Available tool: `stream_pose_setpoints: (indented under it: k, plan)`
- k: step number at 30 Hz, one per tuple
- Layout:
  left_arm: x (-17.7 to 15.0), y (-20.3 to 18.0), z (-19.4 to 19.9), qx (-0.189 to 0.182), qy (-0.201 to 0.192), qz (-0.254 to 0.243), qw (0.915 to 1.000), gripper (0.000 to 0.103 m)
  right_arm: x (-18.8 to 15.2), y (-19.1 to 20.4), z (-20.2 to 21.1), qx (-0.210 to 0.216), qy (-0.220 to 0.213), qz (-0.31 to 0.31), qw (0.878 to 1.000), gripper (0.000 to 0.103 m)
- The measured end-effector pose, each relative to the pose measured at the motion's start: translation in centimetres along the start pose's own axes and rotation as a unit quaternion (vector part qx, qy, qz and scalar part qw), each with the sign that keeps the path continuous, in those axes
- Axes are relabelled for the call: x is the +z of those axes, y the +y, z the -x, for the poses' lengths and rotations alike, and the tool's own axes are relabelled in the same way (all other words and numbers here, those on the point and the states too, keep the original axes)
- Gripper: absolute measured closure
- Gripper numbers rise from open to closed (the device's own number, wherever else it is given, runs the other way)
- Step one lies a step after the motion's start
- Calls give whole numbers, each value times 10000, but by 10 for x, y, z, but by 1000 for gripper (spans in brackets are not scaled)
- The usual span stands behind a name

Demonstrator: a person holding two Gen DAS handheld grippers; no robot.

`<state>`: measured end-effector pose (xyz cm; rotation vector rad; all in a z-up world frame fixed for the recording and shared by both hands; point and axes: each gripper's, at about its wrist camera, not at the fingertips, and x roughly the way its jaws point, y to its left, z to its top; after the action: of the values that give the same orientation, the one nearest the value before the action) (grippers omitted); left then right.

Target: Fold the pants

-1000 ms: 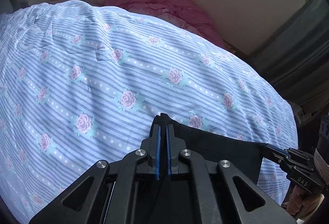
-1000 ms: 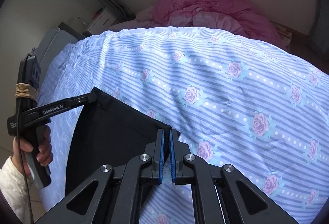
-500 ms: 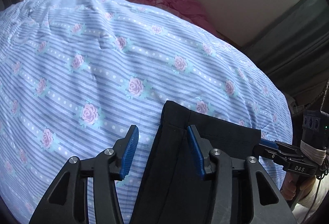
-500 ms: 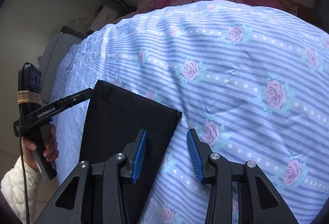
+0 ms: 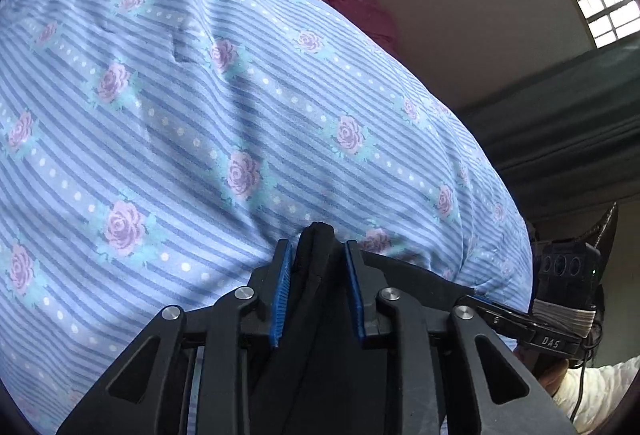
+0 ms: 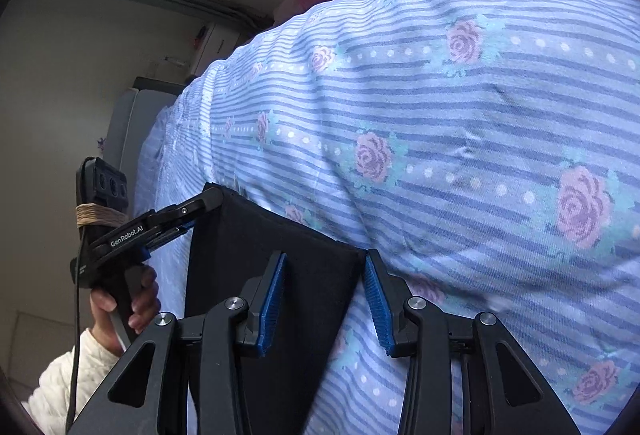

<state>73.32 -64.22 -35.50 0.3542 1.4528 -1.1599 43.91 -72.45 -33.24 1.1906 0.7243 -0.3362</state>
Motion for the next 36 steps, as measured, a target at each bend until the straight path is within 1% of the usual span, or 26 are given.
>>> stream_pose_setpoints:
  k: [1, 2, 4, 6, 8, 9, 12, 13, 17, 18, 20, 24, 26, 27, 30, 32, 35, 36]
  plan:
    - [0, -2, 1, 42, -11, 39, 10000, 81, 2, 0, -3, 16, 23, 28, 10000, 65]
    - [0, -4, 2, 93, -33, 44, 9999, 88, 4, 1, -5, 12, 44, 36, 10000, 67]
    - [-1, -11, 12, 87, -127, 56, 9999, 89, 9, 1, -7, -21, 130, 19, 9999, 83]
    - [-1, -20, 22, 36, -227, -61, 9997, 90, 13, -4, -1, 92, 225, -154, 9996, 87]
    - [-5, -32, 39, -13, -401, -160, 9991, 90, 15, 2, 13, 98, 153, -128, 9998, 89]
    - [-8, -36, 50, -68, -505, -178, 9985, 90, 12, 12, 23, 78, 71, -11, 9999, 89]
    - [-21, -50, 90, -277, -896, -229, 9953, 90, 2, 51, 54, -119, -171, 671, 9975, 89]
    - [-27, -55, 104, -323, -1021, -276, 9939, 90, -4, 66, 66, -150, -260, 950, 9950, 89]
    - [-51, -72, 156, -279, -1441, -424, 9883, 90, -30, 122, 107, -274, -545, 1781, 9821, 89]
    - [-59, -74, 172, -287, -1533, -438, 9868, 90, -37, 135, 116, -281, -608, 1975, 9780, 89]
    - [-75, -77, 197, -163, -1649, -478, 9850, 90, -55, 161, 132, -319, -666, 2351, 9692, 89]
    - [-118, -80, 254, -21, -1927, -459, 9802, 90, -94, 205, 154, -75, -536, 2860, 9567, 90]
    - [-144, -77, 277, 39, -2088, -460, 9769, 90, -117, 225, 164, 14, -464, 3079, 9503, 90]
    - [-158, -76, 289, 51, -2161, -432, 9754, 90, -134, 234, 172, 83, -455, 3194, 9465, 90]
    - [-204, -60, 312, 92, -2288, -287, 9730, 90, -178, 260, 178, 142, -298, 3558, 9340, 90]
    - [-240, -43, 324, 108, -2319, -161, 9726, 90, -208, 272, 174, 144, -137, 3761, 9264, 90]
    - [-290, -12, 334, 95, -2319, -1, 9727, 90, -262, 283, 158, 140, 203, 3904, 9203, 90]
    - [-307, -1, 335, 78, -2295, 60, 9732, 90, -275, 283, 151, 125, 280, 3927, 9192, 90]
